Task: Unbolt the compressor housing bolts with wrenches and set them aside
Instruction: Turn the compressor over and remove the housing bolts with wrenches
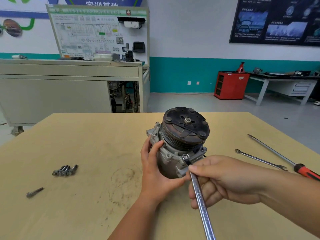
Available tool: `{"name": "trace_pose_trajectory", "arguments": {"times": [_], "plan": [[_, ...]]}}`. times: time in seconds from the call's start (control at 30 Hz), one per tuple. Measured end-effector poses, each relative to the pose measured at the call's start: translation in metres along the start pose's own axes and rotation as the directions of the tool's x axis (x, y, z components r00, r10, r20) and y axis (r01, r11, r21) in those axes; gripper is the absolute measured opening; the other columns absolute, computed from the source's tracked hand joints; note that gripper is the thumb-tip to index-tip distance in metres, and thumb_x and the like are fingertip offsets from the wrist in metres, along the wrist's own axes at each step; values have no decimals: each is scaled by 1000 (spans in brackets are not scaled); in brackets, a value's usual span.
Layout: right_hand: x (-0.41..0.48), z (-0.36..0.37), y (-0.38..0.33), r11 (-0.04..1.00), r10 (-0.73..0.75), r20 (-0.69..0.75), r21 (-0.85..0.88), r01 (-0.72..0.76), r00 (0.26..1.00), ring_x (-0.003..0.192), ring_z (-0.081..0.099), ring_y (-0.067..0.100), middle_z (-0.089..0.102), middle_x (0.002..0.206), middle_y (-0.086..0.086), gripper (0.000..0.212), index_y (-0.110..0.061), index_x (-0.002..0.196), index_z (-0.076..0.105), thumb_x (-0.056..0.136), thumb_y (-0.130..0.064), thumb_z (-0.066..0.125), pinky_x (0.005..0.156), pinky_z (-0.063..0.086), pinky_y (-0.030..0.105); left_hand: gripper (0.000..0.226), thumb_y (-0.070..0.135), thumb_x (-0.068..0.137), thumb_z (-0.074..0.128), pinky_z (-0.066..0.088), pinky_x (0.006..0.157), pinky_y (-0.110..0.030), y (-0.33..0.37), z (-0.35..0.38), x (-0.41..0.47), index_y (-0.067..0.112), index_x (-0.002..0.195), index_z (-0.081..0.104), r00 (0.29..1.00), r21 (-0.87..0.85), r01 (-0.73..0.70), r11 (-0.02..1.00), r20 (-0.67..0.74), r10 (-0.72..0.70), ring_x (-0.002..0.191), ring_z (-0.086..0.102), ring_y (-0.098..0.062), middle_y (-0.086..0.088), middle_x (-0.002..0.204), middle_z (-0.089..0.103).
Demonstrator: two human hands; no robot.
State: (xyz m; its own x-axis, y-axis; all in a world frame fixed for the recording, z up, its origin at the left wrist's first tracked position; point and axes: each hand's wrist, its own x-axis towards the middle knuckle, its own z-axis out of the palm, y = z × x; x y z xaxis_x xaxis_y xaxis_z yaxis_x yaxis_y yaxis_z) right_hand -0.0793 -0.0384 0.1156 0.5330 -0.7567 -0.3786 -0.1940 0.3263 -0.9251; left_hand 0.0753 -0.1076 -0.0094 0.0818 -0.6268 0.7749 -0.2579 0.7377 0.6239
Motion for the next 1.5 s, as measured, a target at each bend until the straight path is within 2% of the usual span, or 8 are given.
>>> {"name": "trace_pose_trajectory", "arguments": {"times": [0.37,0.5,0.6,0.73,0.9,1.03,1.33,1.5], "plan": [[2,12,6,993,-52,-114,100,64,992,48,66,18,65,57,6,29,-9,84,51,99,-29,37,42,49,19,93,51,52,82,30,114,-31,2,0,-1,49,131,34,1000,20,18,1000,-2,-18,142,25,-22,-7,148,24],[-5,-10,-7,971,31,-102,-233,-54,994,44,63,15,61,52,-1,31,-13,80,51,100,-30,35,43,48,18,96,48,50,84,24,113,-19,0,-2,0,45,131,34,1000,45,8,999,25,-9,143,22,-17,-3,149,21],[-8,-31,-27,751,5,-146,-652,-100,989,47,59,10,59,52,-7,28,-16,76,52,99,-30,42,52,49,19,95,48,49,83,23,112,-16,0,-4,0,46,130,33,999,41,11,999,42,-13,143,22,-18,-3,149,20],[-4,-49,-33,311,-336,-180,-948,-72,924,61,53,0,60,65,-14,19,-33,76,61,92,-41,52,59,41,15,94,48,48,81,22,110,-11,2,-5,1,47,129,32,998,41,13,999,56,-16,143,20,-12,2,150,17],[-8,-43,-15,791,-74,-129,-611,-21,989,62,66,11,65,63,-5,27,-18,78,57,98,-28,43,57,48,17,93,48,52,80,21,111,-13,3,-8,0,51,131,31,995,13,43,999,92,-44,144,18,-9,-1,153,16],[-9,-21,-3,945,-15,-84,-325,-13,996,61,70,20,68,64,3,29,-12,80,53,99,-28,38,52,52,20,95,50,54,79,20,110,-10,1,-7,1,48,135,29,995,9,39,999,96,-40,144,15,-5,-1,154,14],[3,6,0,990,-4,-67,-141,-6,998,52,68,18,66,57,3,32,-10,81,53,99,-32,38,46,50,19,94,58,58,79,24,112,-17,0,-6,1,46,137,30,997,4,25,1000,67,-25,145,20,-14,-5,154,18],[-4,-23,-30,723,-38,-178,-684,-96,983,46,60,8,61,49,-7,29,-17,74,59,94,-35,50,46,44,15,97,48,54,81,22,113,-17,-1,-7,1,46,136,30,995,-3,32,999,92,-32,145,18,-13,-5,154,17]]}}
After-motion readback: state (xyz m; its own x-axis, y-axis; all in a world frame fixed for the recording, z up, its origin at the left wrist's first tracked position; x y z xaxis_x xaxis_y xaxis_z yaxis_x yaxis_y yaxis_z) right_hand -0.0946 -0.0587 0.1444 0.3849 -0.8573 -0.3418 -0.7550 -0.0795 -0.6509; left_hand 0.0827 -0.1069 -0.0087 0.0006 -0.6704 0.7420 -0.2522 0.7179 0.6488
